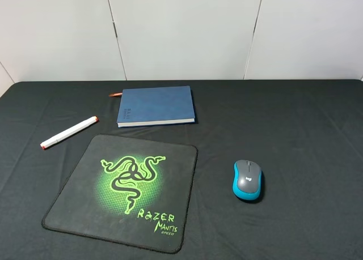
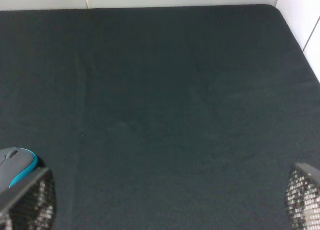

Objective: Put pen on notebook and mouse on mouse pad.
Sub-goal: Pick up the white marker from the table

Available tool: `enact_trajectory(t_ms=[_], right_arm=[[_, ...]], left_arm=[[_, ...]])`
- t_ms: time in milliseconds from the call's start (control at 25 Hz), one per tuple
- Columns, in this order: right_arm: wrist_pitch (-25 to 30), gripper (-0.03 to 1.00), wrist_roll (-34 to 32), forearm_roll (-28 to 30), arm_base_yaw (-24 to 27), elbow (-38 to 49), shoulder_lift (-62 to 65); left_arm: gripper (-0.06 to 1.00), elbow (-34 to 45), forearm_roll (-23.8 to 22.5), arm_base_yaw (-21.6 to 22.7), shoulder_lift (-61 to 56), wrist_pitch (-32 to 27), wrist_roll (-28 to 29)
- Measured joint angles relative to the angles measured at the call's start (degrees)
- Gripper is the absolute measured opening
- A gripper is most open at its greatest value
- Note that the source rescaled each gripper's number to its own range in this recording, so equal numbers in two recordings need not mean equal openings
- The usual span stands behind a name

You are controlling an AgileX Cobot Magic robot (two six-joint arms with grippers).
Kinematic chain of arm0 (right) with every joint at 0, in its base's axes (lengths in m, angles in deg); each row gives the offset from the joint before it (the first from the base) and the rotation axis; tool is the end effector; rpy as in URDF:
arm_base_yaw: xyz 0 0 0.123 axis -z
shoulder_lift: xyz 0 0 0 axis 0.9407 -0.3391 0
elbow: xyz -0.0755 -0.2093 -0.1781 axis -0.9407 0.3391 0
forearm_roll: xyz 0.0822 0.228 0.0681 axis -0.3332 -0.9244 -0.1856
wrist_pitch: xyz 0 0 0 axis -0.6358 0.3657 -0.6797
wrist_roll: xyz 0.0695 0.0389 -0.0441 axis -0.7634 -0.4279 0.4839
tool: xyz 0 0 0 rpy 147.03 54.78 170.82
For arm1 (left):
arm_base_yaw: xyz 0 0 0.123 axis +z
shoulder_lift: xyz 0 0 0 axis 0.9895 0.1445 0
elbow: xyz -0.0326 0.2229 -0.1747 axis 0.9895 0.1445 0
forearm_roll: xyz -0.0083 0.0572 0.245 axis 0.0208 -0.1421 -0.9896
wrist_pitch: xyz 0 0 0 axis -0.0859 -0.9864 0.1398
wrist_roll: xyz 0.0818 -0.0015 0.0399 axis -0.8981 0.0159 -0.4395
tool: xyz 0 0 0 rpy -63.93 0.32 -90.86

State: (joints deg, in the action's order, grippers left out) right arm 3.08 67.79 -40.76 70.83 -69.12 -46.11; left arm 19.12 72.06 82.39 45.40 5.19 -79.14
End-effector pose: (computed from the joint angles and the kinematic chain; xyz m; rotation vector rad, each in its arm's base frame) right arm -0.0040 -0.0040 0.2784 0.0864 2.0096 -0.0232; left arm -0.0052 0.0065 0.2776 -0.0434 2.0333 0.0906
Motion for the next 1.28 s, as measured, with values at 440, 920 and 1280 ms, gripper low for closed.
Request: enact_trajectory(t_ms=[440, 920, 1280], right_arm=[[0.0, 1.0, 0.0, 0.0, 0.0, 0.0, 0.0], [0.0, 1.0, 0.0, 0.0, 0.0, 0.0, 0.0], [0.0, 1.0, 0.0, 0.0, 0.0, 0.0, 0.0]], left_arm=[[0.96, 0.0, 0.0, 0.0, 0.0, 0.0, 0.0], [0.96, 0.0, 0.0, 0.0, 0.0, 0.0, 0.0], [0.96, 0.0, -0.4, 0.0, 0.0, 0.0, 0.0]])
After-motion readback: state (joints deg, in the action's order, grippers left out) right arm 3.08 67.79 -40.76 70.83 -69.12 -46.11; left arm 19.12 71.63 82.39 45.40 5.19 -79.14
